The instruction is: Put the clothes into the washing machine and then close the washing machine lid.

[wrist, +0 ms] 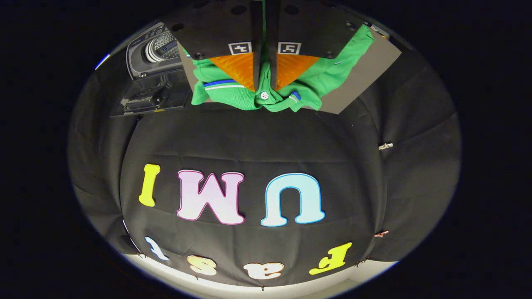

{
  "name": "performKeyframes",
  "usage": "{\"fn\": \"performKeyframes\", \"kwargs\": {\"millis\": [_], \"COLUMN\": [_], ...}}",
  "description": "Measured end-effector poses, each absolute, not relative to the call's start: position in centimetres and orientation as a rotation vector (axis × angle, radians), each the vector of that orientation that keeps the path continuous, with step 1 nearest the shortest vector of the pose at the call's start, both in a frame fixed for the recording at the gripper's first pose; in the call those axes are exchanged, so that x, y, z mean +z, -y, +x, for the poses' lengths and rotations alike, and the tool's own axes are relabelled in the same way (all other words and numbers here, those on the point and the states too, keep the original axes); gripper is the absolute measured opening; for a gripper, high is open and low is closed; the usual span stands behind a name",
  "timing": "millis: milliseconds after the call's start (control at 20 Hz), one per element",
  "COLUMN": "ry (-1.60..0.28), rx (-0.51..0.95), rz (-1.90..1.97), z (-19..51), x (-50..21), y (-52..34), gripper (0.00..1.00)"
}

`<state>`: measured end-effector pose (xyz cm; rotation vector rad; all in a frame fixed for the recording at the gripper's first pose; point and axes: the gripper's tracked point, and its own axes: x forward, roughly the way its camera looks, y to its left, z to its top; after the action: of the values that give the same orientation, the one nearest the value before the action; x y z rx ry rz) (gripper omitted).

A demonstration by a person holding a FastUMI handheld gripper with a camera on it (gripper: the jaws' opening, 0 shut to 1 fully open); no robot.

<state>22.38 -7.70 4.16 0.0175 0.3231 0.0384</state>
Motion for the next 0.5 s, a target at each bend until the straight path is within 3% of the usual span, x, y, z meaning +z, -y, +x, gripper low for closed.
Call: {"fn": "performKeyframes", "kwargs": {"millis": [500], "ry": [-0.241], "rx": [0.001], "rz": [0.037], "z": [21.5], "x": [8.2], "y": [11.6], "gripper": [0.08]}}
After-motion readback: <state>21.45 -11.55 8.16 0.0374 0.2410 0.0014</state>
